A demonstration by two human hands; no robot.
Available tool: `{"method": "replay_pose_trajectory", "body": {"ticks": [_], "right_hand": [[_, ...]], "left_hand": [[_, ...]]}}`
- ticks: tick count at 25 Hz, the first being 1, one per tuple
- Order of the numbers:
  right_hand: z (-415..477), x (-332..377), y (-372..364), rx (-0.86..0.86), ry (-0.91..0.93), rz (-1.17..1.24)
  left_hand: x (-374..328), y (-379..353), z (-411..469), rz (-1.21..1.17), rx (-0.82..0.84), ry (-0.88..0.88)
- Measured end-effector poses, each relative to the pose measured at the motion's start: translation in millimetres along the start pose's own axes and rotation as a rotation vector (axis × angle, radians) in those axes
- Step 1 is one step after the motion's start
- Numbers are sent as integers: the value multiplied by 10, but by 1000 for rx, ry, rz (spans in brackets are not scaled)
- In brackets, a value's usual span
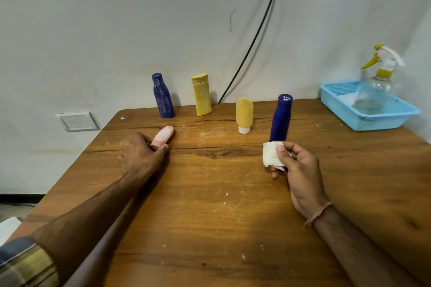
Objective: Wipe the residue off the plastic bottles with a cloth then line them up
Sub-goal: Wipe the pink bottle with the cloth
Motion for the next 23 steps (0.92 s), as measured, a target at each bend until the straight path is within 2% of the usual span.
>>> {"method": "replay_pose_trajectory", "body": {"ticks": [3,7,12,16,18,20,23], "right_hand": [[17,-21,13,-4,-9,-32],[10,-14,10,-1,4,-63],[-22,5,-21,25,32,-84],[-68,15,-91,121,84,-144],[-79,47,-72,127,136,-214],[-86,45,-99,122,232,-342],[-145,89,-274,102,475,-483]], "left_hand": [[-38,95,-78,-179,-51,-72],[-282,263,-239,-410,-144,-296],[-793,-56,-634,-810,210,-318],[-1097,-522,-947,-1119,473,-114],[-1195,-613,-1008,-1192,554,-104],[-1230,-649,-990,-1306,671,-89],[-1205,-669,-922,-1437,807,-10]]}}
Point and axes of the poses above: each hand's wrist, its own z-axis towards the middle knuckle, its own y-axis out of the back of the hand, x = y × z, the point moved 5 cm from there along z, towards the middle knuckle, and after that the axes turned 9 degrees about z, right-handed, at the moved point
